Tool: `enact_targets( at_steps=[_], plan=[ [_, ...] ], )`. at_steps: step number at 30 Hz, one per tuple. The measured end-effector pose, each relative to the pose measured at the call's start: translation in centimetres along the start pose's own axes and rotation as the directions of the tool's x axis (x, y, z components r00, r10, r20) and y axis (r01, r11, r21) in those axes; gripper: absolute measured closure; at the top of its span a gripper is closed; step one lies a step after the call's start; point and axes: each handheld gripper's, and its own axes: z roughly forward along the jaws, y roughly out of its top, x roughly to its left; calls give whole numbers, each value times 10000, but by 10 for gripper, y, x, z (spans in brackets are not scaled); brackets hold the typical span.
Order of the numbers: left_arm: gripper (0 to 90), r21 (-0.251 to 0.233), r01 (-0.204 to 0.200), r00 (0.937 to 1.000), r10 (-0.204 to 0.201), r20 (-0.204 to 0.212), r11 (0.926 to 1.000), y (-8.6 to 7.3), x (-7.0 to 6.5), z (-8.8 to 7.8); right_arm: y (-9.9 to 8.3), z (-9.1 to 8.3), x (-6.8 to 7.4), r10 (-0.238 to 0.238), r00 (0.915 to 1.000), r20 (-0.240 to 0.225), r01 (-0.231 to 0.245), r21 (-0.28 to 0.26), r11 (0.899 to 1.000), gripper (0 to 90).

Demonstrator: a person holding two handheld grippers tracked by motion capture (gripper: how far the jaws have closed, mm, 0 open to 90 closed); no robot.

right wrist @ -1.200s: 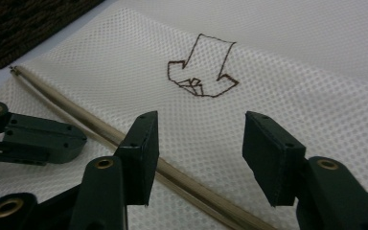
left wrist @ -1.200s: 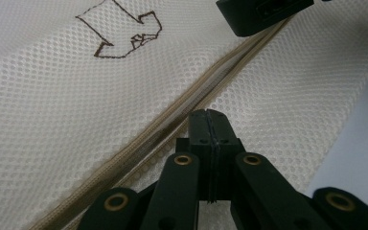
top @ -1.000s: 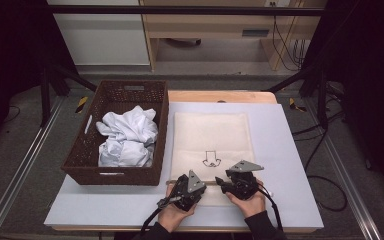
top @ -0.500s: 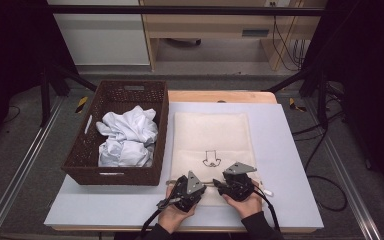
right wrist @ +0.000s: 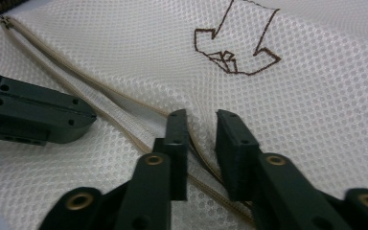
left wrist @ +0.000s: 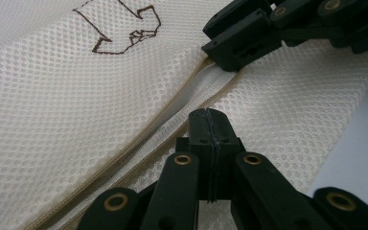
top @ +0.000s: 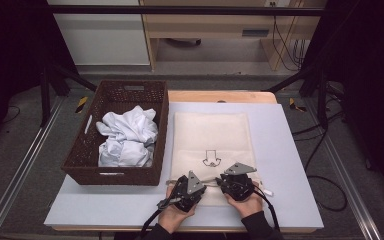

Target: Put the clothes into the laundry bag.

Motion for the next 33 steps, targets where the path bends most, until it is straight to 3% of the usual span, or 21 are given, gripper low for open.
enact_targets(
  at_steps=[4, 10, 15, 18, 21, 26, 28, 30, 33],
  plan=[
    [890, 141, -40, 10000, 40, 3, 9999, 2, 0, 0, 0, 0, -1, 177, 9998, 56, -177, 34, 9998, 858],
    [860, 211, -40, 10000, 38, 83, 9998, 6, 0, -1, 3, -1, -6, 532, 9984, -210, -532, 33, 9986, 884],
    [805, -122, -250, 9996, 248, -95, 9996, 20, 2, -11, 6, -8, -7, 501, 9984, -273, -509, -277, 9983, 885],
    [714, -92, -483, 9976, 478, -494, 9988, 32, 5, -13, 7, -11, -8, 648, 9972, -364, -663, -425, 9969, 886],
    [616, 179, -749, 9941, 761, -770, 9970, 42, 10, -6, 10, -14, -9, 525, 9978, -403, -549, -609, 9966, 886],
    [534, 501, -1093, 9890, 1137, -949, 9927, 46, 13, 10, 12, -18, -10, 625, 9970, -461, -661, -815, 9945, 887],
    [518, 672, -1090, 9887, 1151, -959, 9918, 45, 14, 15, 12, -19, -11, 560, 9971, -519, -605, -900, 9941, 887],
    [518, 795, -1211, 9845, 1300, -1174, 9894, 43, 14, 18, 13, -20, -11, 630, 9964, -562, -681, -933, 9933, 889],
    [581, 1013, -1154, 9838, 1278, -1259, 9881, 41, 14, 21, 16, -21, -11, 687, 9955, -651, -750, -986, 9923, 889]
  ],
)
